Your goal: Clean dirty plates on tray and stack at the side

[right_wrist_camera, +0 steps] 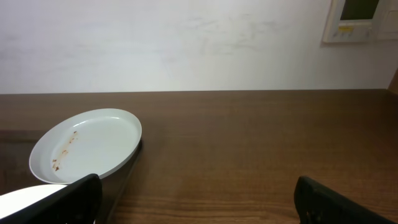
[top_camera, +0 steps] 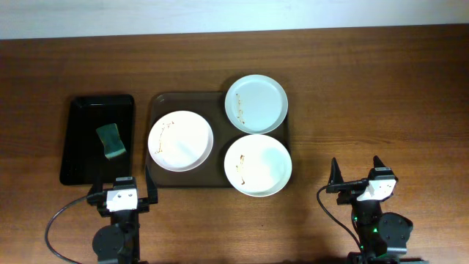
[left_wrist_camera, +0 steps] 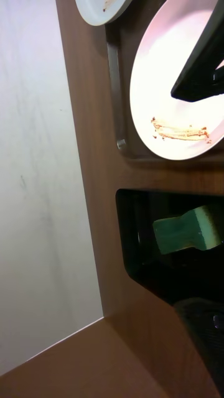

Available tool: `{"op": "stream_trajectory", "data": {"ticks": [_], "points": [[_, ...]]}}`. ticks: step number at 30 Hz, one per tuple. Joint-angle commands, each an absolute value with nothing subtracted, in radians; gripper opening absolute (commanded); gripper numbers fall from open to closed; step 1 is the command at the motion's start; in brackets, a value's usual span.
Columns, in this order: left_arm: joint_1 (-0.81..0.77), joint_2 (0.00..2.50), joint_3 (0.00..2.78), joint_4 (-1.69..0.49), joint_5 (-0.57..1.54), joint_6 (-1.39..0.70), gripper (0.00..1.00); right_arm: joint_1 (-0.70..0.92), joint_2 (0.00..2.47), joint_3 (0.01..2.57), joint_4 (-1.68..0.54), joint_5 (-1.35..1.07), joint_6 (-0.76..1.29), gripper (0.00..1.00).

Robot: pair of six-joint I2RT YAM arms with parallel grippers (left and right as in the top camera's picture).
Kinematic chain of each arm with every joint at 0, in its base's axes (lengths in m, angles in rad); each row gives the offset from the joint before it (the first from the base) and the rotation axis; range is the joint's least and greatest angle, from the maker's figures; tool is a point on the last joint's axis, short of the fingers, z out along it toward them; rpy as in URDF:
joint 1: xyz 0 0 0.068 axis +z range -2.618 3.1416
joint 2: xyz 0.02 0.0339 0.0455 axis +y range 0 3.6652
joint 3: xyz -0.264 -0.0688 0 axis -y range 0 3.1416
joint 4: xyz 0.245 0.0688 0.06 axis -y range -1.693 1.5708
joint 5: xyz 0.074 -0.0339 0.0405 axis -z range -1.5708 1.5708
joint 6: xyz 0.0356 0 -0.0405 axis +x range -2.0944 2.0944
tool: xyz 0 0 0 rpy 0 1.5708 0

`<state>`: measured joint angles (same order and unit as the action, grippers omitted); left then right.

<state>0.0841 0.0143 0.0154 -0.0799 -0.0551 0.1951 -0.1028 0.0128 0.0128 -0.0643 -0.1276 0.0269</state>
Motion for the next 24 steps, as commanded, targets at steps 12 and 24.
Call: {"op": "stream_trajectory", "data": {"ticks": [12,24], "points": [[0.079,0.005,0.009,-0.080,-0.040,0.211,0.99,-0.096,0.006,0.006,-0.067,-0.123,0.035,0.98],[0.079,0.005,0.009,-0.080,-0.046,0.211,0.99,-0.096,0.006,0.006,-0.067,-0.129,0.036,0.98]]}}
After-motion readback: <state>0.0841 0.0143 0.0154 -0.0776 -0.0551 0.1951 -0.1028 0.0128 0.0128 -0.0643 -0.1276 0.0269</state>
